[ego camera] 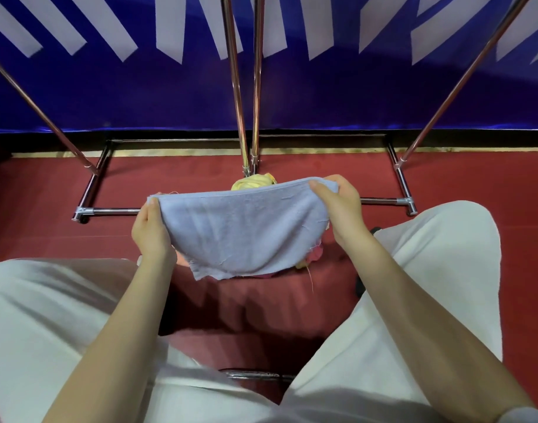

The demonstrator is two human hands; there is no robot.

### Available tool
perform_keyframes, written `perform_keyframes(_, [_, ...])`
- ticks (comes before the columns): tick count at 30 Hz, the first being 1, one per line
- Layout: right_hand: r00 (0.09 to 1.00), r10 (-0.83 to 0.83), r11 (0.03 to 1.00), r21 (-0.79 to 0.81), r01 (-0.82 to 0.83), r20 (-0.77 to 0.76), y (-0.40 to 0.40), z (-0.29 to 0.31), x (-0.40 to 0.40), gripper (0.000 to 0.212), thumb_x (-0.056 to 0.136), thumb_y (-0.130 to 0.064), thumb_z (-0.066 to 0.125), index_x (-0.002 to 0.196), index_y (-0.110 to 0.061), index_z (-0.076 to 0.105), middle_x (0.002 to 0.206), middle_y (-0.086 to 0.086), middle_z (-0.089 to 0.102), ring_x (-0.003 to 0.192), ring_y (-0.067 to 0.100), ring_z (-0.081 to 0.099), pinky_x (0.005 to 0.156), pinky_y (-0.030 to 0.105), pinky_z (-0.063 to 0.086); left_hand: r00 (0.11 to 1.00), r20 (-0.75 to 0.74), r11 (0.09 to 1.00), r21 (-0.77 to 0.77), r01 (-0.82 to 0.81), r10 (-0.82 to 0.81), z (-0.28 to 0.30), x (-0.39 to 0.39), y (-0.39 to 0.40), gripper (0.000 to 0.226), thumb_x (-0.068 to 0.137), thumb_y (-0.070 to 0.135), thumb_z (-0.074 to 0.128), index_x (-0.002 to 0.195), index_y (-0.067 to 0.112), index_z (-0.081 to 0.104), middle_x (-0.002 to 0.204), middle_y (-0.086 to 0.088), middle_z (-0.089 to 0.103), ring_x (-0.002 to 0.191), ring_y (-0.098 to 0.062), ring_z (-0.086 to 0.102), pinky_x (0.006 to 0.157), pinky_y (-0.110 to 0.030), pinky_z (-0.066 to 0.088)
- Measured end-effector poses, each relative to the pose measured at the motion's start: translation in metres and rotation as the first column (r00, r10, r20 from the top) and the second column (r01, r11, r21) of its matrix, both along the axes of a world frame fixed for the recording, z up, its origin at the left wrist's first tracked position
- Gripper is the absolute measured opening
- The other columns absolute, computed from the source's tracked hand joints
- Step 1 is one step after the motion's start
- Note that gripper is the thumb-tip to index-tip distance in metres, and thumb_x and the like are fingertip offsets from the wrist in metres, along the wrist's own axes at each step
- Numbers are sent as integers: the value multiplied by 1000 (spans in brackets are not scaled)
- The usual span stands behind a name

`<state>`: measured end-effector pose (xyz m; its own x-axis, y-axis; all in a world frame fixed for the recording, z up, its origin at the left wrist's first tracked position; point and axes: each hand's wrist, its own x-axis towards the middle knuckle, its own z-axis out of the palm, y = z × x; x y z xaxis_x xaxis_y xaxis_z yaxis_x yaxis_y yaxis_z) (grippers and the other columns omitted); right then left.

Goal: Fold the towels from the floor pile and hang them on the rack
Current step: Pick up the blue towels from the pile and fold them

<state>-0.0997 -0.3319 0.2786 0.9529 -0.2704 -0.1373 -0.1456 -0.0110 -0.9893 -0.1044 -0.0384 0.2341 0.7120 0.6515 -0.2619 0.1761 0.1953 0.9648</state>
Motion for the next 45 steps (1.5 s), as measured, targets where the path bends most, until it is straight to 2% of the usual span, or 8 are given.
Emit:
perform_keyframes(6, [1000, -3, 979, 202, 8, -24, 4, -8, 2, 20, 87, -10, 65, 70, -17, 55, 71, -3, 54, 73, 13, 50, 70, 27, 39, 997, 81, 987, 158, -22, 9, 11, -12, 6, 21, 97, 24, 50, 84, 24, 67, 81, 21, 61, 73, 20, 51, 78, -8, 40])
perform_keyframes(13, [999, 7, 983, 182, 1, -45, 6, -14, 1, 23, 79, -21, 67, 68, -16, 47, 68, 0, 46, 65, 11, 43, 58, 23, 34, 995, 101, 978, 204, -37, 17, 15, -14, 7, 22, 98, 25, 48, 93, 24, 69, 83, 19, 64, 77, 15, 55, 80, -11, 43])
perform_keyframes(20, [973, 125, 892, 451, -26, -192, 12, -8, 0, 19, 93, -14, 57, 74, -13, 53, 61, -1, 52, 53, 10, 47, 49, 21, 33, 998, -41, 991, -117, -59, 54, 20, -9, -15, 20, 90, 31, 60, 76, 21, 68, 69, 16, 61, 72, -5, 56, 73, -21, 47])
perform_keyframes(24, [928, 266, 888, 441, -130, -262, 26, -10, -5, 21, 87, -20, 61, 102, -6, 58, 83, 10, 55, 74, 22, 51, 58, 30, 34, 988, -141, 967, -252, 30, -67, 15, -10, -24, 43, 72, 43, 67, 108, 20, 71, 95, 6, 74, 88, -15, 70, 85, -32, 57])
perform_keyframes(27, [926, 300, 866, 472, -163, -230, 39, -6, -12, 22, 90, -16, 59, 106, 0, 60, 89, 15, 58, 79, 26, 53, 61, 31, 35, 984, -91, 961, -248, 125, -151, 19, -13, -38, 34, 85, 42, 58, 106, 16, 68, 94, 2, 73, 90, -17, 69, 73, -23, 49])
perform_keyframes(32, [940, 294, 897, 390, -209, -171, 62, -8, -22, 6, 89, -15, 59, 85, -11, 60, 77, 8, 58, 68, 20, 51, 60, 30, 38, 983, -25, 956, -240, 169, -181, 37, -29, -79, 21, 94, 25, 55, 81, 17, 69, 76, 6, 69, 68, -6, 64, 64, -21, 50])
perform_keyframes(40, [966, 248, 961, 148, -235, -76, 88, -8, -25, 11, 94, -8, 54, 84, -14, 53, 65, 1, 57, 50, 5, 53, 52, 19, 41, 948, 4, 920, -242, 309, -317, 27, -33, -105, 25, 99, 26, 51, 101, 7, 68, 90, -3, 71, 81, -10, 67, 72, -22, 51])
perform_keyframes(45, [958, 285, 957, 57, -286, 16, 92, -6, -24, 20, 98, -10, 46, 89, -22, 58, 69, 0, 61, 64, 18, 60, 69, 35, 50, 948, 35, 897, -316, 309, -315, 34, -31, -110, 21, 100, 22, 51, 92, 7, 63, 70, 3, 64, 60, -4, 60, 57, -17, 49])
